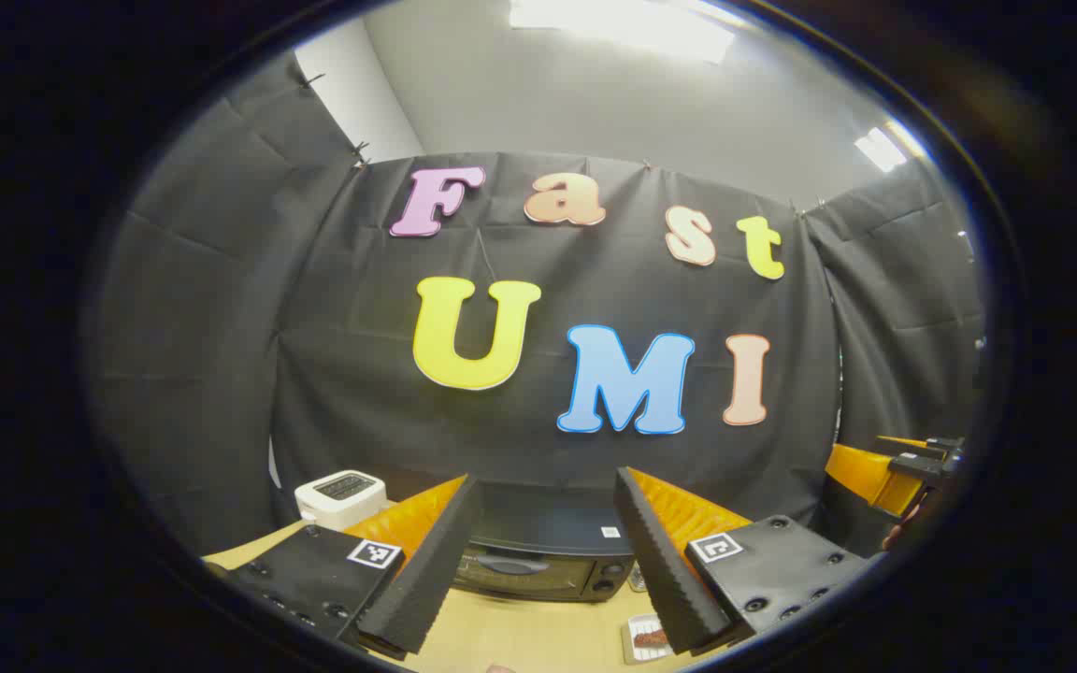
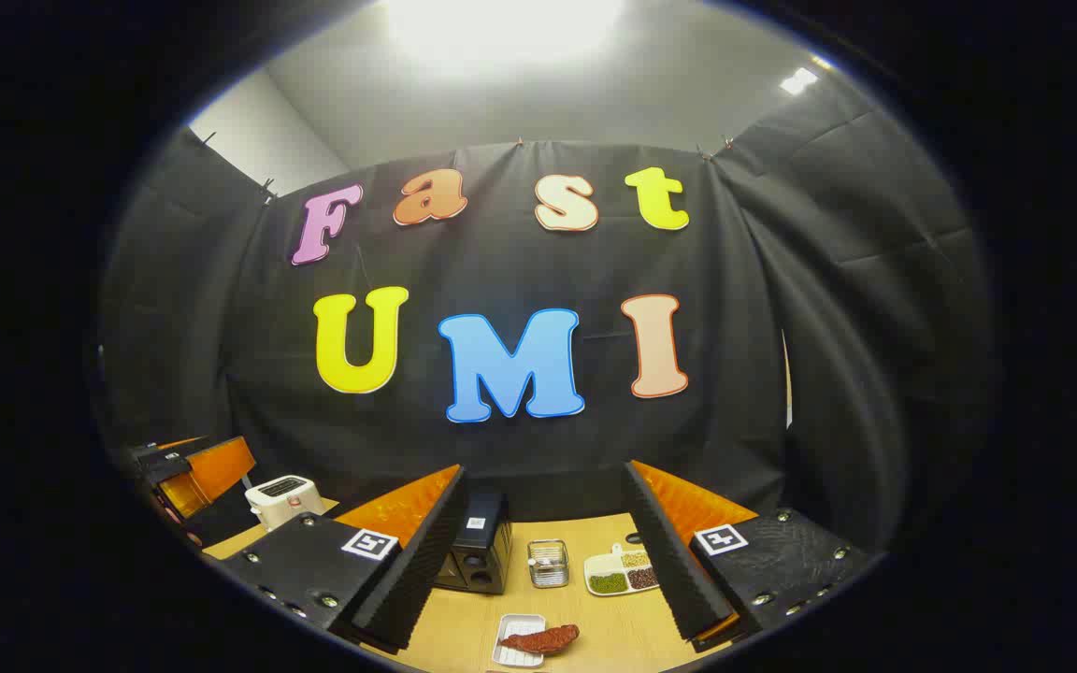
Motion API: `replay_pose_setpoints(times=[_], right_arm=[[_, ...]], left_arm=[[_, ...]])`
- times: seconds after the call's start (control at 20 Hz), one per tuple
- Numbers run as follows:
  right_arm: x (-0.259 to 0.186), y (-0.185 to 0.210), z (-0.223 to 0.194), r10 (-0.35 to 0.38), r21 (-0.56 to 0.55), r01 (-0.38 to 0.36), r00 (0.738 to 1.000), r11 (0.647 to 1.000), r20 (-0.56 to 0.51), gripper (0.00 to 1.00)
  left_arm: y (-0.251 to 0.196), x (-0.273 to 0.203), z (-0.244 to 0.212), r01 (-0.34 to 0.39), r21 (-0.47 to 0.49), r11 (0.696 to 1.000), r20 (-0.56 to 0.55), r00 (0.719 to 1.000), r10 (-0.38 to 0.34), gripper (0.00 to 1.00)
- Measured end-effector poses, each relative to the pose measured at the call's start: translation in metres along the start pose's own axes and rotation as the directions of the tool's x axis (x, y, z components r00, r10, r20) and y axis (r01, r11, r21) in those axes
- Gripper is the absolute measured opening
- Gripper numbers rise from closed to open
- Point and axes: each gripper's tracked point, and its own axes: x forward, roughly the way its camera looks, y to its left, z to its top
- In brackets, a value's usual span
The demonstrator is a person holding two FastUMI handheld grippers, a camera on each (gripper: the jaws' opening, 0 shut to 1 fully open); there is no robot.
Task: Open the electric oven with the left hand, put the food in, and close the electric oven.
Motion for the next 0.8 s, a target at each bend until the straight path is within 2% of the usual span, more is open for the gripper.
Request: replay_pose_setpoints(times=[0.1, 0.3, 0.35, 0.4, 0.65, 0.7, 0.8], right_arm=[[0.004, -0.002, 0.002, -0.010, 0.002, 0.010, 1.000, 1.000, 0.013, 0.99], [0.010, -0.004, -0.005, -0.025, 0.007, 0.025, 1.000, 1.000, 0.001, 0.99], [0.011, -0.004, -0.007, -0.025, 0.005, 0.025, 1.000, 1.000, -0.003, 0.99], [0.012, -0.005, -0.010, -0.026, 0.001, 0.026, 1.000, 1.000, -0.008, 0.99], [0.019, -0.013, -0.013, -0.035, 0.000, 0.035, 0.999, 0.999, -0.008, 1.00], [0.020, -0.014, -0.016, -0.037, -0.001, 0.037, 0.999, 0.999, -0.012, 1.00], [0.023, -0.015, -0.020, -0.038, 0.003, 0.038, 0.999, 0.999, -0.027, 0.99]], left_arm=[[0.001, 0.004, 0.000, 0.007, 0.006, 1.000, -0.002, 1.000, -0.007, 1.00], [0.003, 0.007, -0.002, 0.022, -0.001, 1.000, 0.002, 1.000, -0.022, 1.00], [0.004, 0.007, -0.002, 0.025, 0.008, 1.000, 0.005, 1.000, -0.025, 0.92], [0.005, 0.010, -0.006, 0.024, 0.014, 1.000, 0.001, 1.000, -0.024, 0.96], [0.005, 0.015, -0.016, 0.015, 0.005, 1.000, -0.010, 1.000, -0.015, 1.00], [0.005, 0.017, -0.018, 0.016, 0.008, 1.000, -0.013, 1.000, -0.016, 0.92], [0.004, 0.026, -0.028, 0.015, 0.008, 1.000, -0.026, 1.000, -0.015, 1.00]])
